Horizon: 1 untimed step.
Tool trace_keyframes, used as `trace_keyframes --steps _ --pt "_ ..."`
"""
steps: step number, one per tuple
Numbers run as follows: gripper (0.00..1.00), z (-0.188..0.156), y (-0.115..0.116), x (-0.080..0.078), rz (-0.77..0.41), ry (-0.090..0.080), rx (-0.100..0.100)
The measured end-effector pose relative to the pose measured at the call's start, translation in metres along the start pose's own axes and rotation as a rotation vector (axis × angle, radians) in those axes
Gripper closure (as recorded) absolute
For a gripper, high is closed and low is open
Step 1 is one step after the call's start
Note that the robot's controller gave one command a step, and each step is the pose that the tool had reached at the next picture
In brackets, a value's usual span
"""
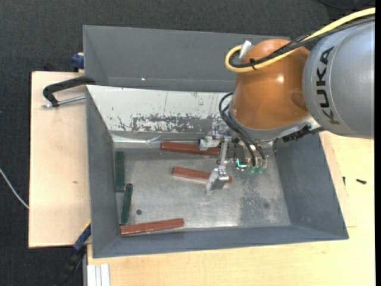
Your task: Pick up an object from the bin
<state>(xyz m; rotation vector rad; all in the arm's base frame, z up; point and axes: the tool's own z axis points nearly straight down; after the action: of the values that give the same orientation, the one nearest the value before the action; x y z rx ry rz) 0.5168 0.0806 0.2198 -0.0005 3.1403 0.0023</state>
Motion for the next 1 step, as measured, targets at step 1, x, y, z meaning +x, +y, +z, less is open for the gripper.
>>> trace_keyframes --steps 1 --pt "0.0 0.0407 -0.0084 -0.0085 -0.037 -0.009 -0.001"
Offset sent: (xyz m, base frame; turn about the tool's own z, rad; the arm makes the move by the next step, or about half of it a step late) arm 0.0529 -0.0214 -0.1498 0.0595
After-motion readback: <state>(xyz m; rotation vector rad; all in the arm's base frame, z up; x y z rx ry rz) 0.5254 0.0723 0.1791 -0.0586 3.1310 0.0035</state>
